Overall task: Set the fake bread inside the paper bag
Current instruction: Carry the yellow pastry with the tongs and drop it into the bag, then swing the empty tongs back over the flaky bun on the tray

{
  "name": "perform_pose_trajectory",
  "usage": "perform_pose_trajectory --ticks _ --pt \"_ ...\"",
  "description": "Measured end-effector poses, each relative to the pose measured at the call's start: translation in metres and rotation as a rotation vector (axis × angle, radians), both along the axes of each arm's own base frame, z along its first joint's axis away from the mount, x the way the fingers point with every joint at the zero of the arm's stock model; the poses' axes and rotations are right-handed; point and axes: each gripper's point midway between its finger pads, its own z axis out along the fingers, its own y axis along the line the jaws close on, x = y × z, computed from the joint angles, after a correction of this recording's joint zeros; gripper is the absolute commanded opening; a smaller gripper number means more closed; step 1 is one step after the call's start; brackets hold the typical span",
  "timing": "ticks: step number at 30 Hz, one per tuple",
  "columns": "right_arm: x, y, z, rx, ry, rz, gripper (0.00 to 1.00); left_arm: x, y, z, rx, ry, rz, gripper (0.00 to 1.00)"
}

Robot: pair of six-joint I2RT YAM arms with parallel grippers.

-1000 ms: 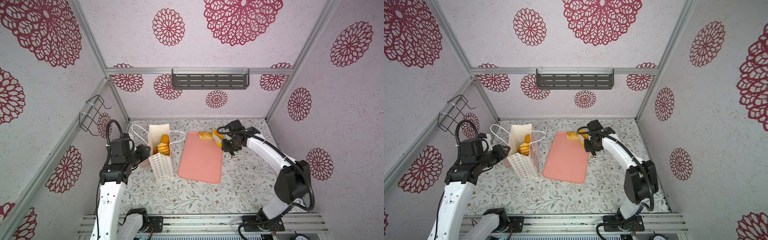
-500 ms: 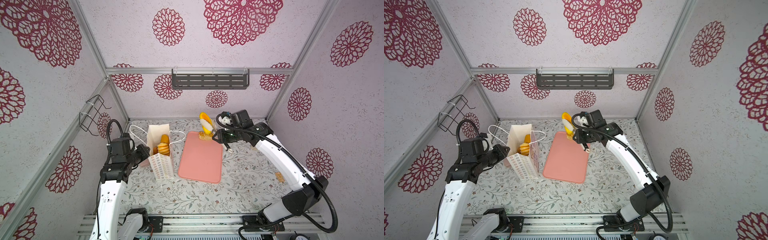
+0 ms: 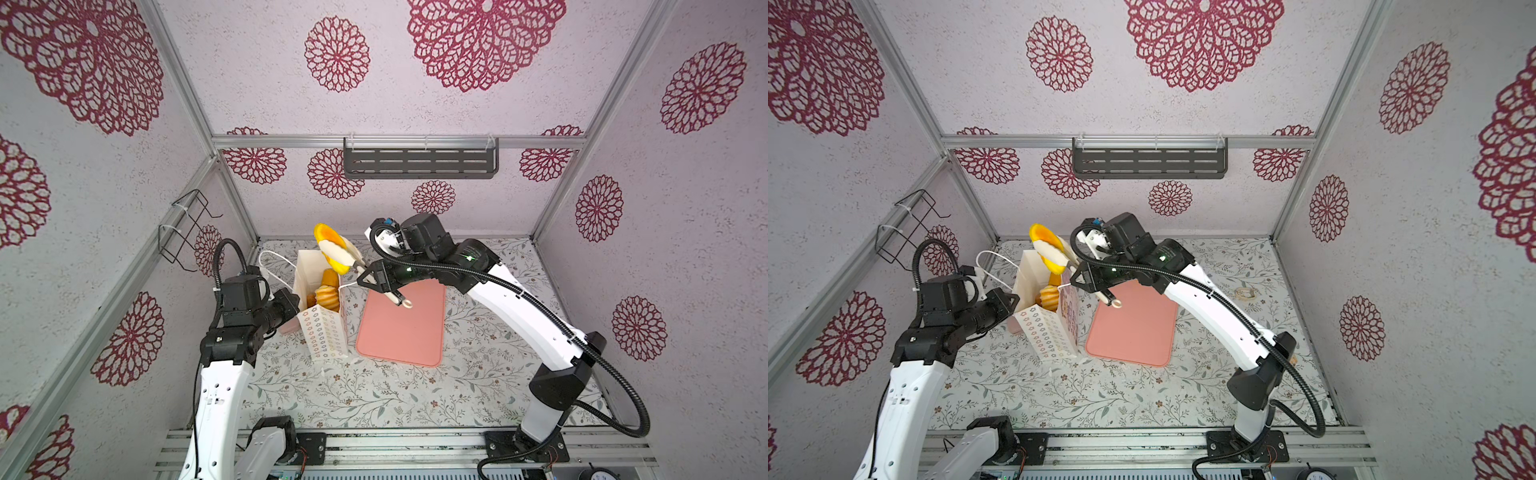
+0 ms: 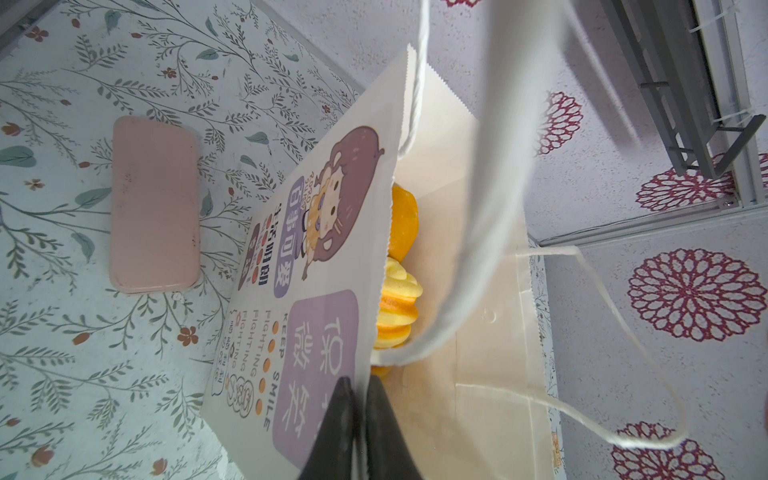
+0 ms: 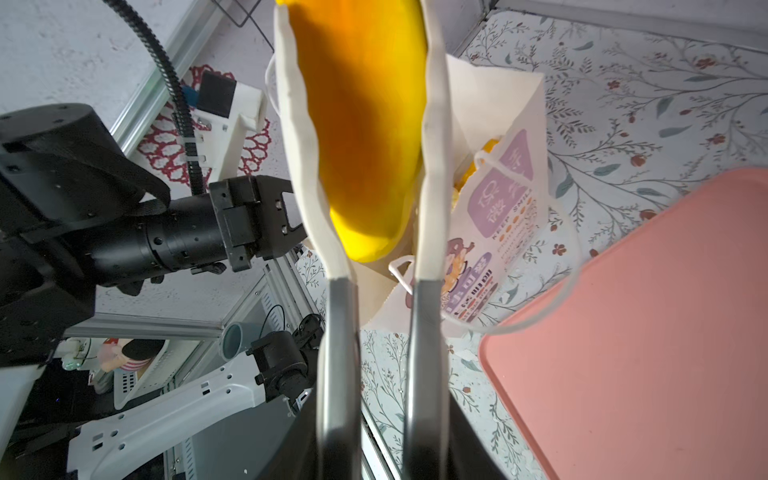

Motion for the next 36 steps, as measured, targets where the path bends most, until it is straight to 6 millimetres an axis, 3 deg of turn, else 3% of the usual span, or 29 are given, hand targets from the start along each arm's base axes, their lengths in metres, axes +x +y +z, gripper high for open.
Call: perform_pose_trajectory --ticks 6,13,19,30,36 --pt "0.003 0.022 -0.027 -0.065 0.025 0.007 0.39 0.0 0.0 0.0 0.0 0.0 0.0 0.1" --pt "0.002 0.024 -0.045 -0.125 0.041 -0.002 0.47 0.0 0.0 0.0 -0.001 0.0 0.0 0.1" --pt "0.001 0.023 -0.046 -0.136 0.036 -0.009 0.54 0.0 0.0 0.0 0.0 0.0 0.0 0.1" --pt "0.004 0.022 -0.045 -0.144 0.02 -0.024 0.52 0.0 0.0 0.0 0.0 0.0 0.0 0.1" --pt "0.019 0.001 -0.029 -0.143 -0.032 -0.089 0.51 0.0 0.0 0.001 0.001 0.0 0.0 0.1"
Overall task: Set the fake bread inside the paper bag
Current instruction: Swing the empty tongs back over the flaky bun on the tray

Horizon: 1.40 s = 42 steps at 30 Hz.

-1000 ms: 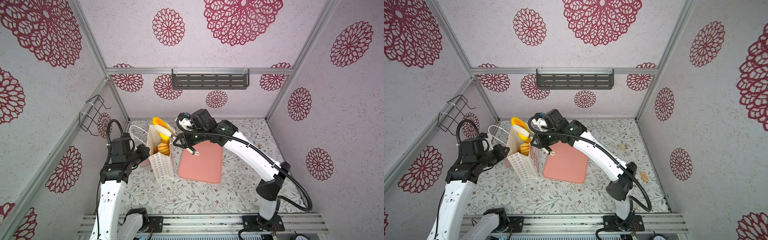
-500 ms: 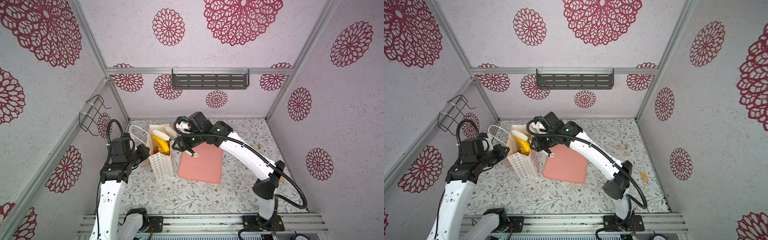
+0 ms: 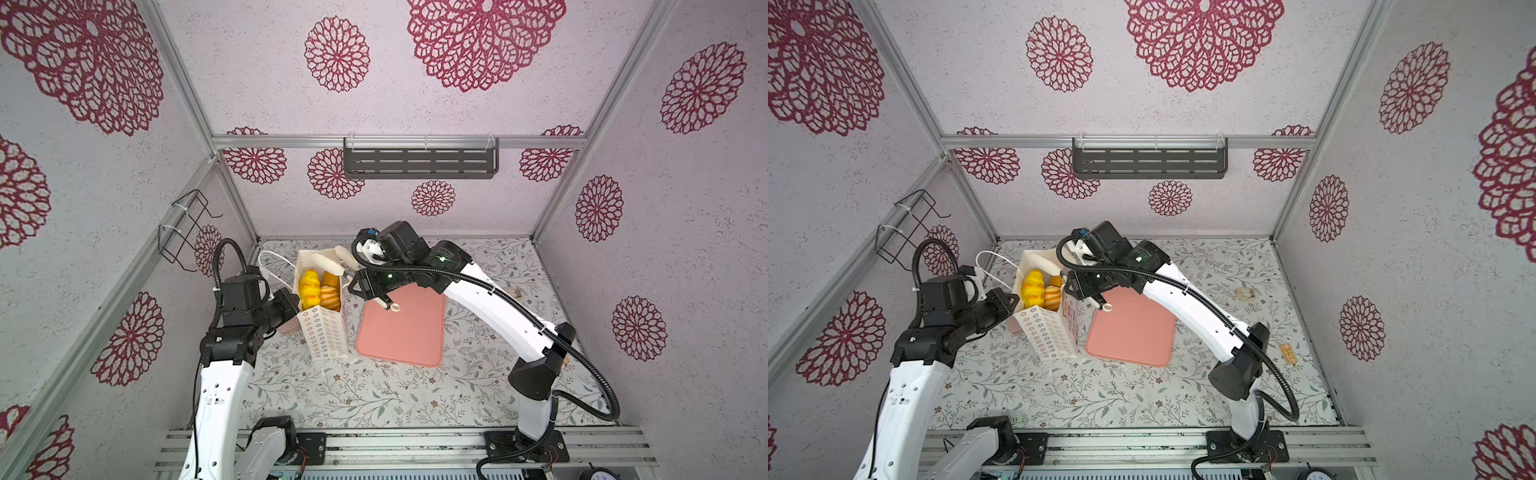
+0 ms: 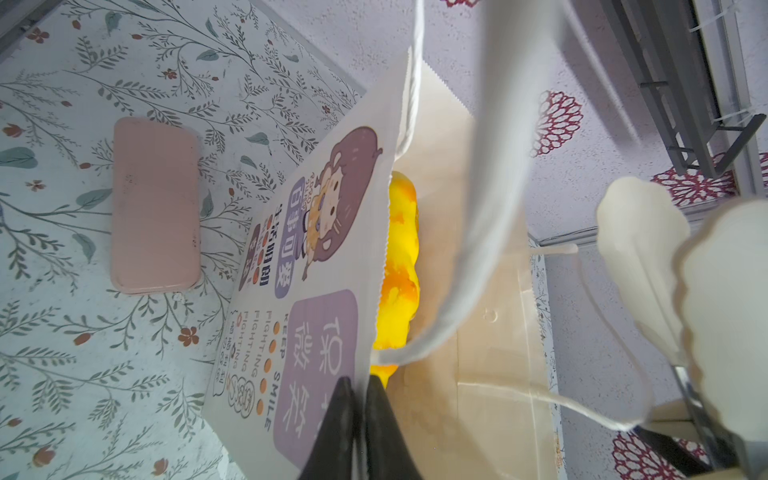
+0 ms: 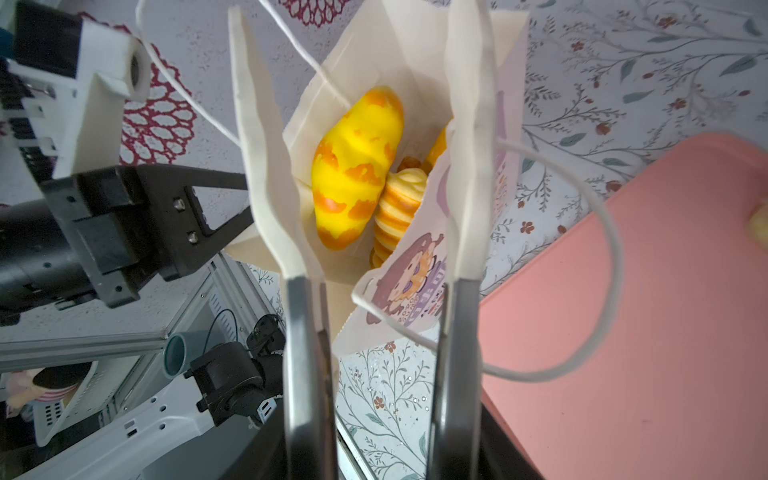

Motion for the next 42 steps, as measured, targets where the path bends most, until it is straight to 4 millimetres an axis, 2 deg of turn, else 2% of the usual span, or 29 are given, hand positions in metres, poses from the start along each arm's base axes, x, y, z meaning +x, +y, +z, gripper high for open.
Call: perform_pose_trajectory --ticks 3,7,9,11,14,17,20,22,25,28,31,42 --pt "0.016 -0.029 0.018 0.024 -0.037 -0.066 0.51 -0.001 0.0 0.002 0.002 0.001 0.001 0.07" --pt "0.042 -0.101 0.025 0.04 -0.06 -0.221 0.52 0.001 0.0 0.008 0.007 0.002 -0.002 0.05" --pt "0.054 -0.137 0.018 0.039 -0.056 -0.304 0.52 0.002 0.001 0.011 0.011 0.003 -0.005 0.05" --pt "0.065 -0.17 0.001 0.019 -0.035 -0.386 0.54 0.002 0.001 0.012 0.012 0.003 -0.004 0.05" --pt "0.078 -0.198 -0.041 -0.021 0.031 -0.466 0.54 0.002 0.001 0.011 0.013 0.004 -0.002 0.07" --pt "0.083 -0.208 -0.092 -0.074 0.124 -0.489 0.54 0.002 0.001 0.011 0.013 0.006 -0.001 0.1" --pt "0.089 -0.21 -0.136 -0.12 0.214 -0.496 0.54 0.001 0.004 0.012 0.025 -0.001 0.009 0.22" --pt "0.094 -0.211 -0.159 -0.142 0.255 -0.5 0.54 -0.001 0.006 0.015 0.036 -0.013 0.017 0.27" --pt "0.102 -0.211 -0.184 -0.168 0.292 -0.504 0.55 -0.006 0.009 0.019 0.055 -0.026 0.028 0.41" --pt "0.109 -0.211 -0.198 -0.178 0.31 -0.507 0.56 -0.009 0.011 0.018 0.067 -0.02 0.038 0.51" --pt "0.114 -0.21 -0.207 -0.185 0.324 -0.509 0.56 -0.01 0.012 0.017 0.074 -0.014 0.044 0.54" --pt "0.141 -0.212 -0.219 -0.173 0.332 -0.53 0.57 -0.012 0.014 0.015 0.081 -0.005 0.047 0.57"
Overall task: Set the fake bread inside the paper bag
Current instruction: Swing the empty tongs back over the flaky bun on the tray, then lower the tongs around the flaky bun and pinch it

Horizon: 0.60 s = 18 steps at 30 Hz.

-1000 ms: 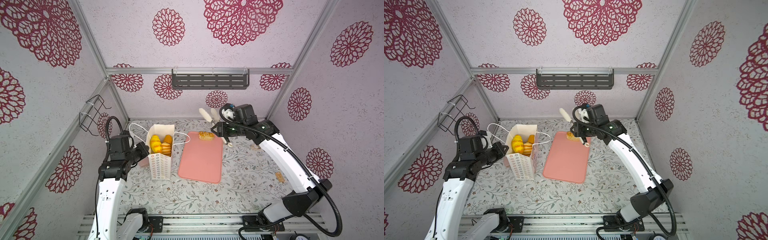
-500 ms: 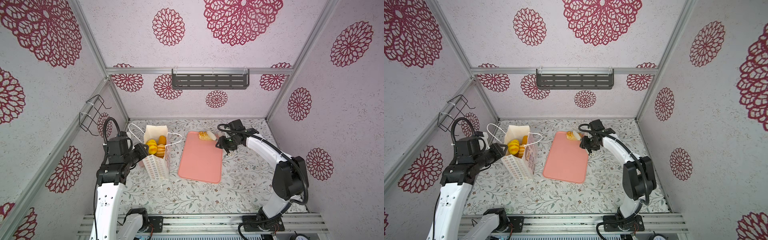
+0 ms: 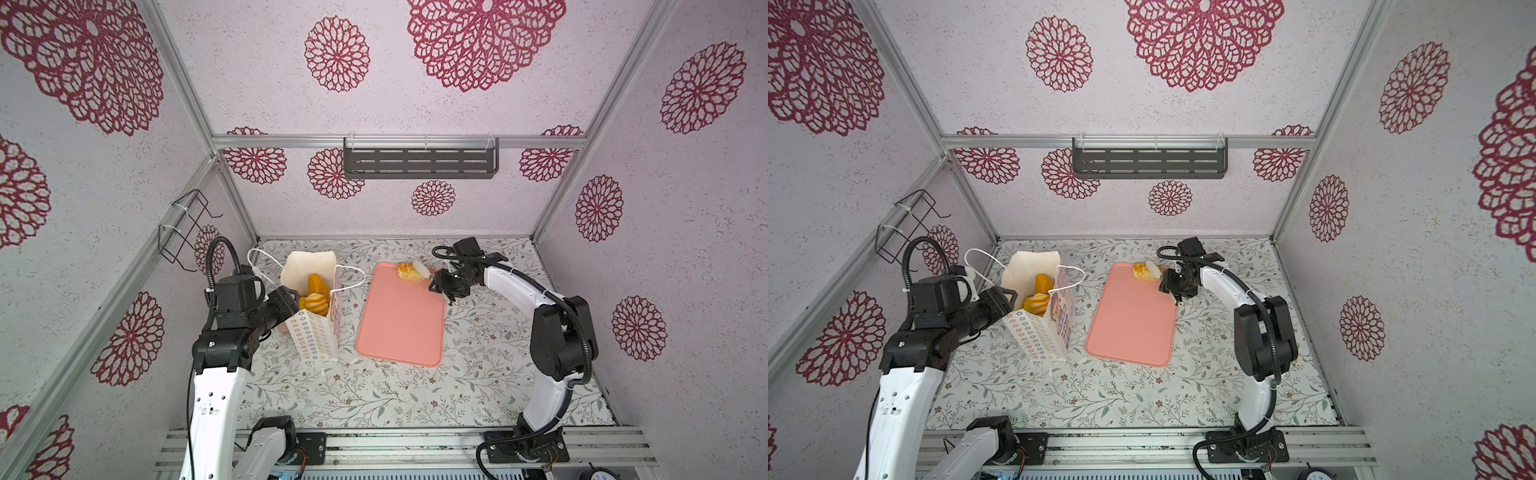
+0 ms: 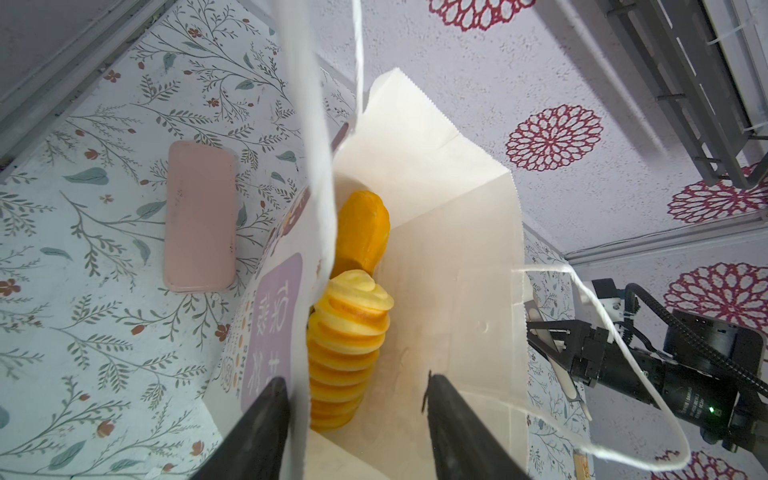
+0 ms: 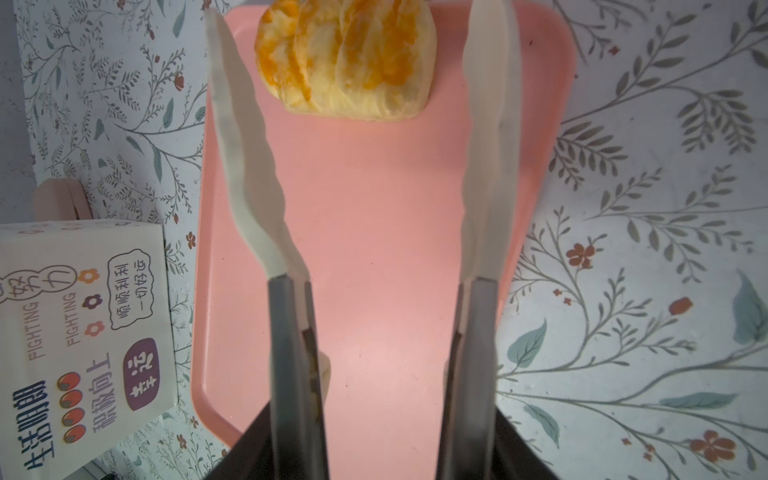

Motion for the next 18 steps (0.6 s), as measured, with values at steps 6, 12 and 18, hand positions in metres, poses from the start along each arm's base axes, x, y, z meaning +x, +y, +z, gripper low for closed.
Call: perform_pose_trajectory --ticks 6,12,18 --pt "0.007 0.007 -0.008 0.026 0.016 0.013 0.57 0.0 0.0 0.0 0.001 0.0 -0.001 0.57" --pt "0.003 0.017 -0.016 0.059 0.044 0.04 0.56 0.0 0.0 0.0 0.001 0.0 0.0 0.57" --pt "-0.003 0.034 -0.015 0.083 0.038 0.081 0.56 0.0 0.0 -0.001 0.001 0.002 0.0 0.57"
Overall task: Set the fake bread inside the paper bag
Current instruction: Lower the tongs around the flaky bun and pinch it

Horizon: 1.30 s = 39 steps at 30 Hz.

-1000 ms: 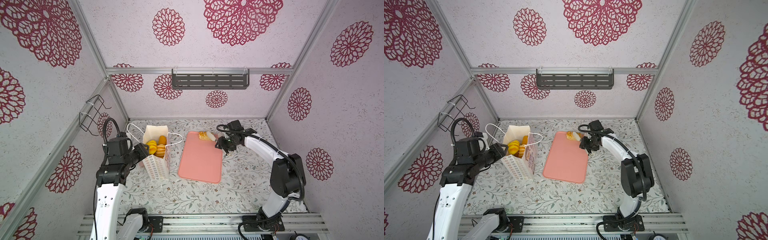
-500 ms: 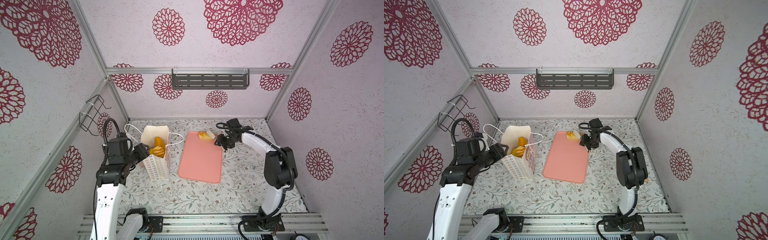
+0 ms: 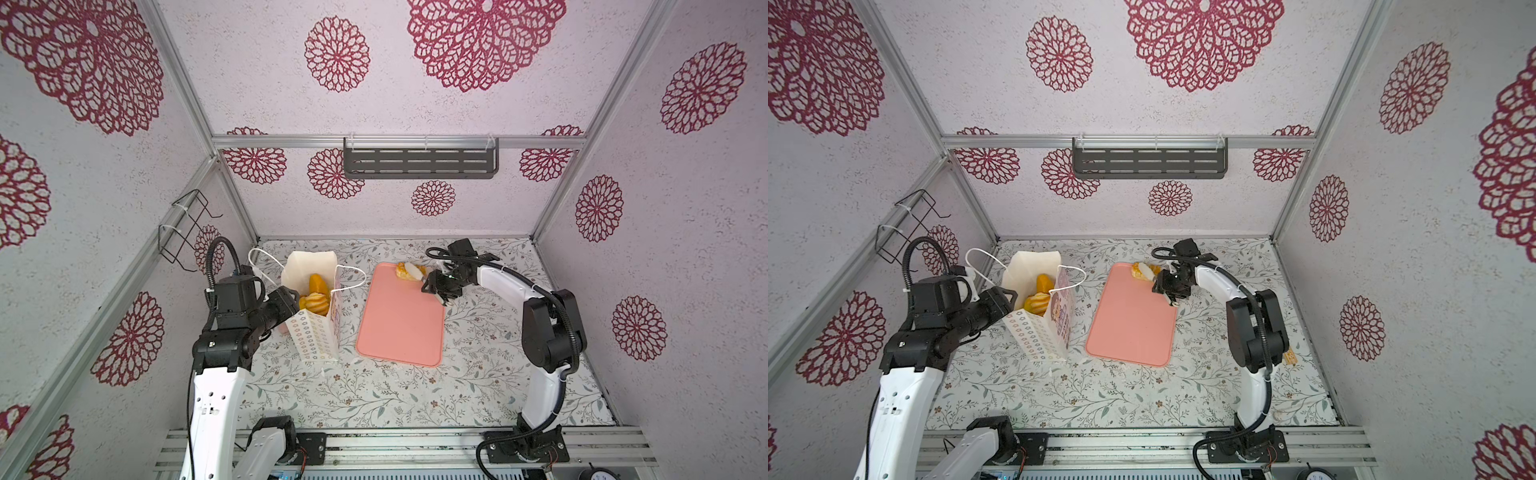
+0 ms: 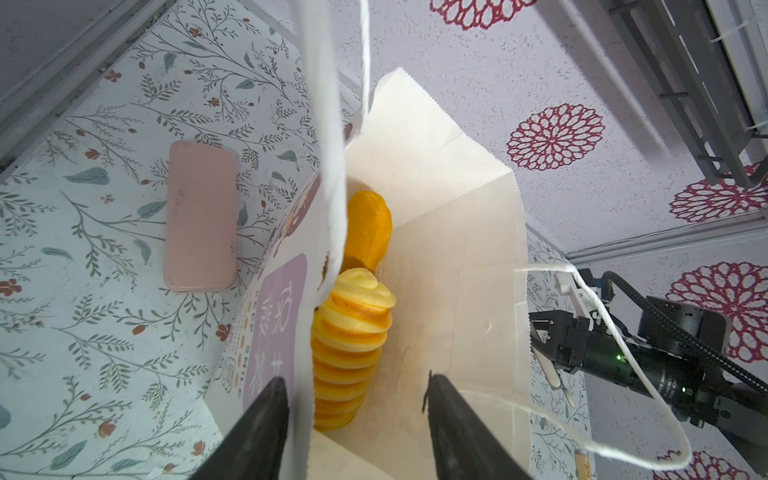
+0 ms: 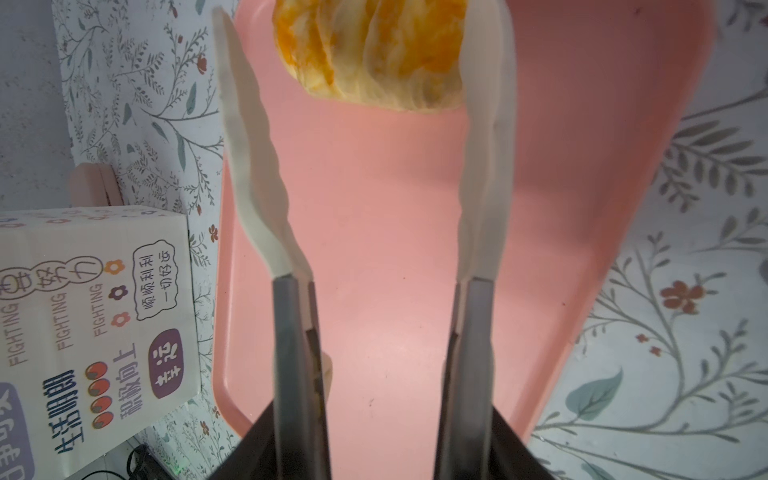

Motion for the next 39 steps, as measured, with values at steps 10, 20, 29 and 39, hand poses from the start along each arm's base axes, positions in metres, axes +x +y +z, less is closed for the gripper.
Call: perform_pose_trajectory --ticks 10,20,29,39 --pt "-0.06 0.051 0.002 0.014 0.032 0.16 0.56 0.0 -0.001 0.0 -0.002 0.001 -0.003 0.58" --pt "-0.071 0.022 0.033 -0.123 -0.057 0.149 0.6 0.001 -0.001 -0.001 -0.007 0.003 -0.006 0.58" --pt "-0.064 0.005 0.009 -0.277 -0.028 0.164 0.63 0.004 -0.001 0.0 -0.007 -0.006 -0.006 0.57" --pt "-0.03 0.022 -0.004 -0.333 -0.043 0.195 0.65 0.004 0.0 -0.004 -0.007 0.001 -0.004 0.58"
